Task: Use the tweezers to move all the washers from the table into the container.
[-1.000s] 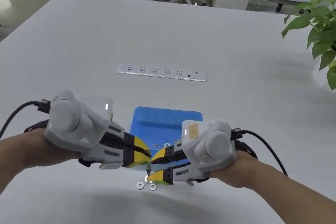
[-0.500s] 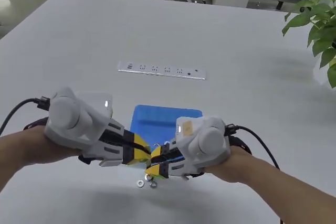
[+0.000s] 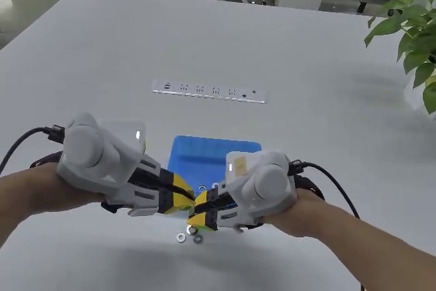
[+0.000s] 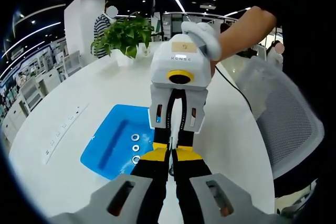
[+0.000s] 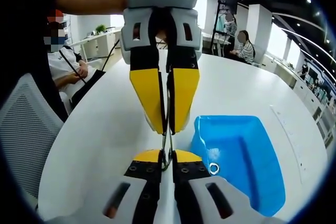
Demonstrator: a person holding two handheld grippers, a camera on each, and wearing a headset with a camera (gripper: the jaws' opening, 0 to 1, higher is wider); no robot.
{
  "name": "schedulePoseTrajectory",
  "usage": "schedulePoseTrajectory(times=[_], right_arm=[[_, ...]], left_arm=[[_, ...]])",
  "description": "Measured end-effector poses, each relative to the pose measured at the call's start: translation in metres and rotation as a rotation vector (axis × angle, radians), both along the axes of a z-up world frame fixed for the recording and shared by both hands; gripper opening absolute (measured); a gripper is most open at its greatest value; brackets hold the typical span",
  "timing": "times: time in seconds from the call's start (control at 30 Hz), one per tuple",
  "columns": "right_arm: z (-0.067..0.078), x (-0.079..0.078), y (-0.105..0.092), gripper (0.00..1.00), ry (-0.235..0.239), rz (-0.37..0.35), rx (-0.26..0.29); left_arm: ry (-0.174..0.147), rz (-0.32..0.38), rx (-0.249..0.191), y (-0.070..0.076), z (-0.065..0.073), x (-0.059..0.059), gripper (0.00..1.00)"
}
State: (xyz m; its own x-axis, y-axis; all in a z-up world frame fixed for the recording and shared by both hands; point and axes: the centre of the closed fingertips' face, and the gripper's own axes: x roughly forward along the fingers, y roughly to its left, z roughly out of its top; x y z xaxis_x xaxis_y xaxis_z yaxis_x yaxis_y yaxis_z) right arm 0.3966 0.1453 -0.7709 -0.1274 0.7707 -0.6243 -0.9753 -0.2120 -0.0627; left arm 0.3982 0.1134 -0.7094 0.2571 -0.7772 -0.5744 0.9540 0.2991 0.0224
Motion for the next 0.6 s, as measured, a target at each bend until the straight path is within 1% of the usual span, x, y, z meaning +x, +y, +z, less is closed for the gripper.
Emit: schedulePoseTrajectory(times=[0.1,0.6], right_arm=[[-0.0003,0.0002,-0.0001,0.08,0.001,-0.001,0.0],[-0.0002,0.0001,-0.0019,0.07,0.002,0.001,0.001]], left_arm=[[-0.004,0.001,0.003,-0.0005,0.0003,0.0001,0.07],[-0.003,0.005,0.004,0.0001,-0.0008,0.0013,0.07]])
